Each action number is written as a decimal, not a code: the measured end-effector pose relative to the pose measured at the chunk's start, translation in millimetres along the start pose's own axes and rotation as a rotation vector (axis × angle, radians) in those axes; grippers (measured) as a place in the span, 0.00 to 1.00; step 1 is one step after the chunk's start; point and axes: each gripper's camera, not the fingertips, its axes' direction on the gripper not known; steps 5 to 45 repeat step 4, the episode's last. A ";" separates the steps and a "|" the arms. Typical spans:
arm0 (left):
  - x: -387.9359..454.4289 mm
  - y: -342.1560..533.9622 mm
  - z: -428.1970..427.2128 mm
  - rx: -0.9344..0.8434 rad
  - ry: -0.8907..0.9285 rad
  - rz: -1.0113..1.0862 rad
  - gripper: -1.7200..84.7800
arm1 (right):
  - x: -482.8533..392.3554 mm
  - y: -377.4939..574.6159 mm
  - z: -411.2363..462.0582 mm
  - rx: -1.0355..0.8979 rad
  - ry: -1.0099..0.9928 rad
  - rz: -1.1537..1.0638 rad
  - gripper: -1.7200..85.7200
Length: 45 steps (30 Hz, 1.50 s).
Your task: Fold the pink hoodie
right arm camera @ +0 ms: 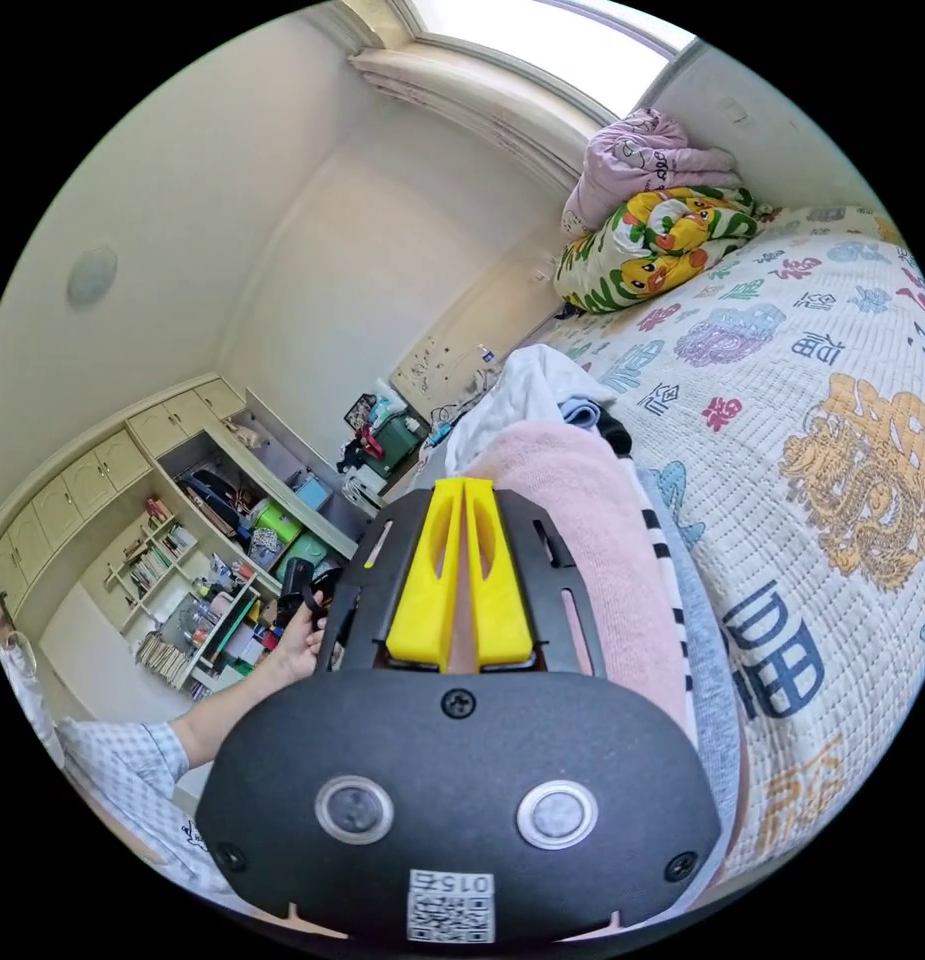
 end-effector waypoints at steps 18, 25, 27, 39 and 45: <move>22.4 -29.9 -36.5 0.233 -0.136 0.068 0.04 | -8.6 33.3 -0.9 0.024 -0.004 -0.028 0.01; 22.4 -29.9 -36.5 0.233 -0.136 0.068 0.04 | -8.6 33.3 -0.9 0.024 -0.004 -0.028 0.01; 22.4 -29.9 -36.5 0.233 -0.136 0.068 0.04 | -8.6 33.3 -0.9 0.024 -0.004 -0.028 0.01; 22.4 -29.9 -36.5 0.233 -0.136 0.068 0.04 | -8.6 33.3 -0.9 0.024 -0.004 -0.028 0.01; 22.4 -29.9 -36.5 0.233 -0.136 0.068 0.04 | -8.6 33.3 -0.9 0.024 -0.004 -0.028 0.01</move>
